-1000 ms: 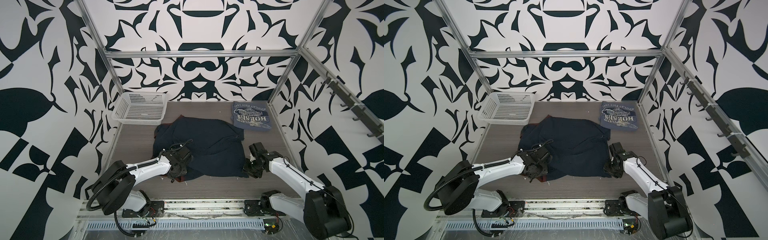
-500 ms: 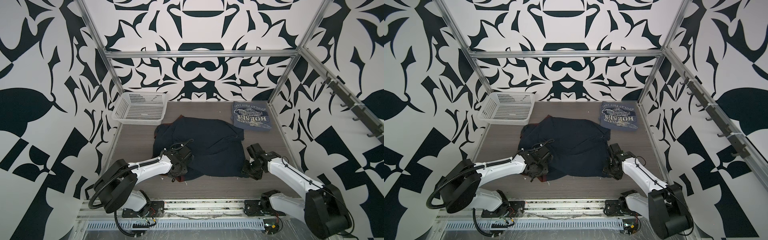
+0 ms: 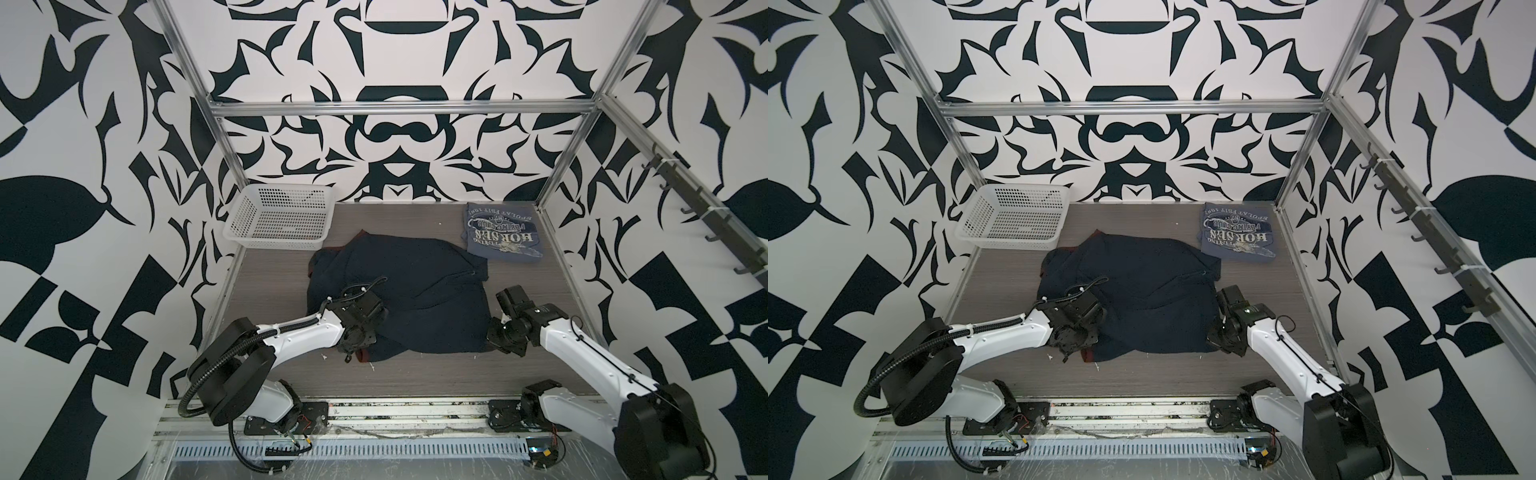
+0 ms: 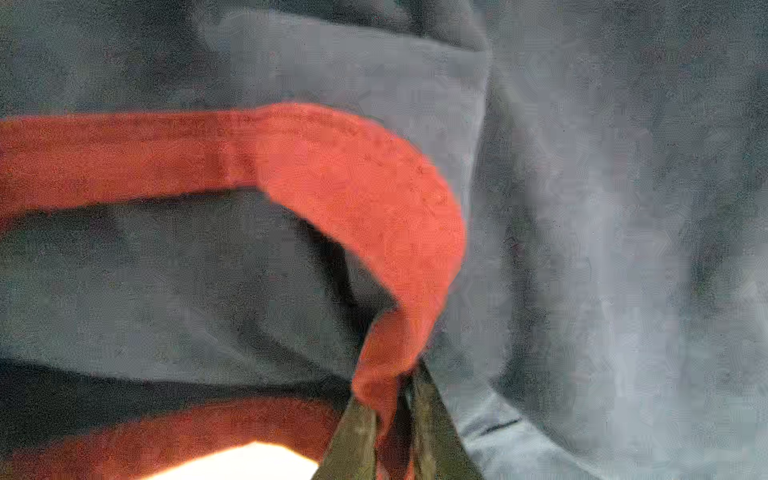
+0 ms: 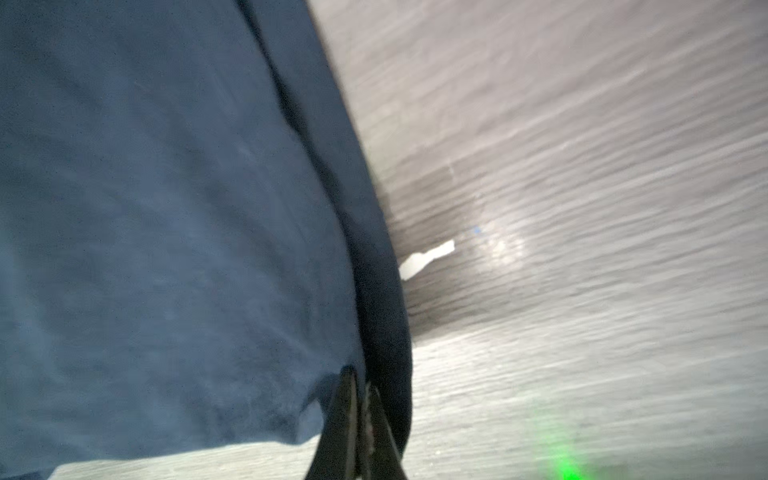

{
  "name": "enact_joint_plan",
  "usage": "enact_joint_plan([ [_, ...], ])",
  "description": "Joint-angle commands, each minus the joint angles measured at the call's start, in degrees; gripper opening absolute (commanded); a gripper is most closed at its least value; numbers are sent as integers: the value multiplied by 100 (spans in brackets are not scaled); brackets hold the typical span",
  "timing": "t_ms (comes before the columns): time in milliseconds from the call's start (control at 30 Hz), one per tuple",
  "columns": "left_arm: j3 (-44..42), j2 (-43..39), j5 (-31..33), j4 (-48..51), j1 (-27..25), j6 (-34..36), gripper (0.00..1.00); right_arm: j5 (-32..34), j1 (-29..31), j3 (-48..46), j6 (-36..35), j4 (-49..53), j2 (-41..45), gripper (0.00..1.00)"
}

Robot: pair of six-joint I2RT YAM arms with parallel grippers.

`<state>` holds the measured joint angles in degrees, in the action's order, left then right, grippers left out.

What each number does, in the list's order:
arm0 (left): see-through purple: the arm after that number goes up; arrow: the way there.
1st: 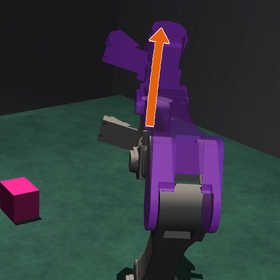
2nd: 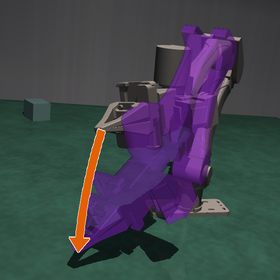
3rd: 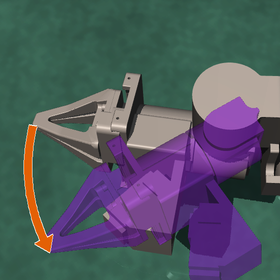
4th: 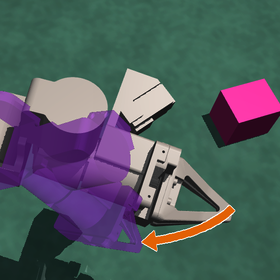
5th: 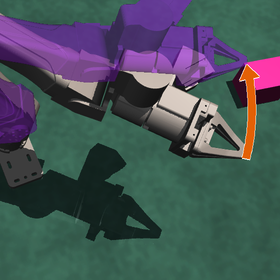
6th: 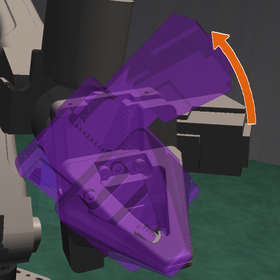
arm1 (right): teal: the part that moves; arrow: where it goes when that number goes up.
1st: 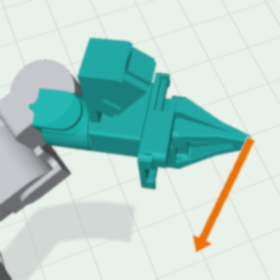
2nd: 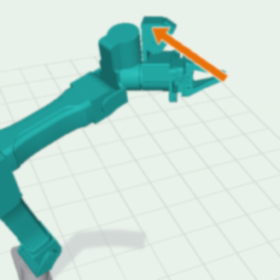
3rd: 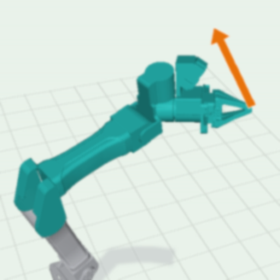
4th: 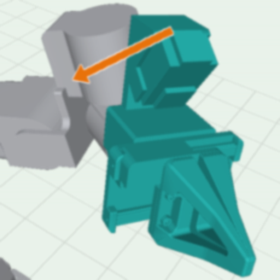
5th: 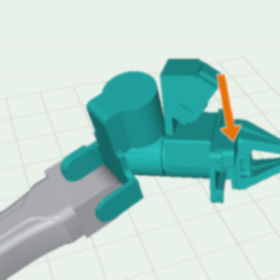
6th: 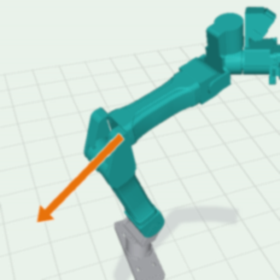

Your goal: Fold and stack the tank tops

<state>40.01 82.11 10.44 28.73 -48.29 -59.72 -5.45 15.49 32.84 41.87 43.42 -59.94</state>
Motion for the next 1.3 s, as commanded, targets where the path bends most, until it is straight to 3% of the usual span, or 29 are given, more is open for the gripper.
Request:
enact_joint_plan([
  [0, -106, -301, 144, 6, -10, 3, 18, 382, 25, 357, -64, 280, 250, 0],
  [67, -103, -424, 194, 108, -11, 36, 20, 421, 26, 421, -94, 315, 298, 0],
  [167, -127, -510, 183, 250, -13, 49, 36, 395, 26, 434, -122, 299, 244, 0],
  [233, -163, -513, 147, 287, -8, 28, 38, 301, 26, 391, -130, 220, 179, 0],
  [633, -19, -370, -22, 280, -41, -34, 29, 361, 25, 399, -129, 229, 211, 0],
  [867, 28, -480, 37, 822, -425, -546, 36, 352, 32, 425, -137, 200, 126, 0],
  [1267, 325, -241, 471, 865, -453, -307, 23, 401, 24, 469, -156, 251, 227, 0],
])
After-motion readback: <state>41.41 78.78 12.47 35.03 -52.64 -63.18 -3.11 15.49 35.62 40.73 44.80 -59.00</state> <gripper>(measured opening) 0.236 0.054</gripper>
